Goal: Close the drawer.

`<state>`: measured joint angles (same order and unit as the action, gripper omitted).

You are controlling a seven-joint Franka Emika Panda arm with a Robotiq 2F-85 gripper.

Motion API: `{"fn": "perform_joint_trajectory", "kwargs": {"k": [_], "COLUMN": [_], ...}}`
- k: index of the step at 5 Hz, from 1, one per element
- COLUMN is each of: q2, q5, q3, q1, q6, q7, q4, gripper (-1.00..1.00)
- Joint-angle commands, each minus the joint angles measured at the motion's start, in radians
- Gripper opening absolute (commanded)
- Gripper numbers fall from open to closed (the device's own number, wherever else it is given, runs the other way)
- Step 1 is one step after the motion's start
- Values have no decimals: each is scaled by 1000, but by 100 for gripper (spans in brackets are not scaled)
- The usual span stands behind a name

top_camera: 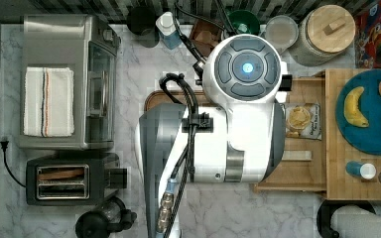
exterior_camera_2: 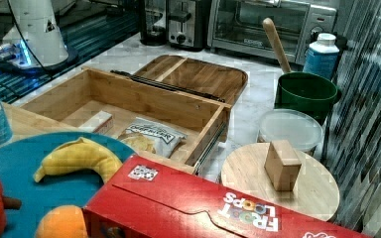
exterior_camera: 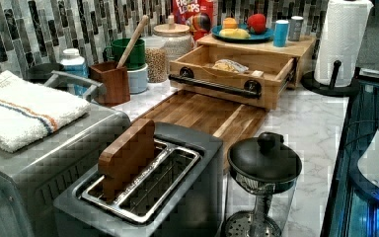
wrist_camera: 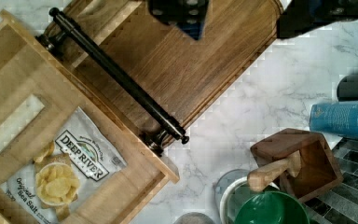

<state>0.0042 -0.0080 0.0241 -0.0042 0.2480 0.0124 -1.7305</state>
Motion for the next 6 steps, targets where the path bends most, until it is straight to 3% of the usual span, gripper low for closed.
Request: {"fn": "perform_joint_trajectory", "kwargs": {"k": [1, 3, 5, 6], "q2": [0, -29, -62, -105], "q5": [-1, 50, 32, 14], "q3": [0, -10, -64, 35], "q1": [0, 17, 65, 194], "q6": [0, 40, 119, 227], "q7": [1, 164, 285, 307], "q4": [0, -70, -194, -308], "gripper": [100, 100, 100, 100]}}
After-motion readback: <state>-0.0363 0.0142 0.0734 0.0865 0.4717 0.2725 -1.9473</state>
